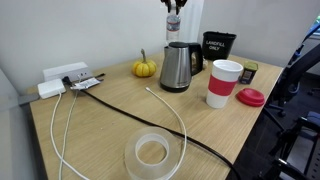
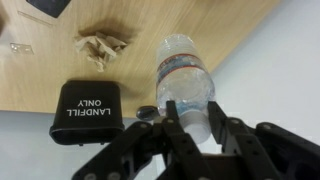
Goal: Pick up the water bottle and move it to the right.
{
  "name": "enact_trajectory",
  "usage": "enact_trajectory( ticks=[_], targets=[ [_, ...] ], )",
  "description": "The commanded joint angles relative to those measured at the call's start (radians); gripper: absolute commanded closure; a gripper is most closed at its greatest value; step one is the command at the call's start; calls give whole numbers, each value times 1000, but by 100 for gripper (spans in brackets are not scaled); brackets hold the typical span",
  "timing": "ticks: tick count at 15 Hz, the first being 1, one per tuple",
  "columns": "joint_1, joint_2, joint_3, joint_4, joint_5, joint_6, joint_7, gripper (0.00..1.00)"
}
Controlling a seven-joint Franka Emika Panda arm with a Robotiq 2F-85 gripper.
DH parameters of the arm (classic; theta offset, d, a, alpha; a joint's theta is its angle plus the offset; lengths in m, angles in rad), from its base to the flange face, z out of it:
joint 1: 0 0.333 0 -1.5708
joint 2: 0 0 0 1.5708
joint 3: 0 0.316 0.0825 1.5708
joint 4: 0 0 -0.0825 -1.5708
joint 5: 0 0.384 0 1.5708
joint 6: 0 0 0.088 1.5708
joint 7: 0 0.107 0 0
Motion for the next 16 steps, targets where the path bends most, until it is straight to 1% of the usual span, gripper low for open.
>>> enact_trajectory(
  ticks=[1,3,6,12,16],
  targets=[
    [-4,47,-3,31,1,-48,57,90],
    [-8,73,-11,34,2,-37,100,90],
    [-23,96,-8,34,52,-36,114,90],
    [-28,97,-5,11,192,-16,93,90],
    [-22,102,-13,8,250,-17,85,90]
  ],
)
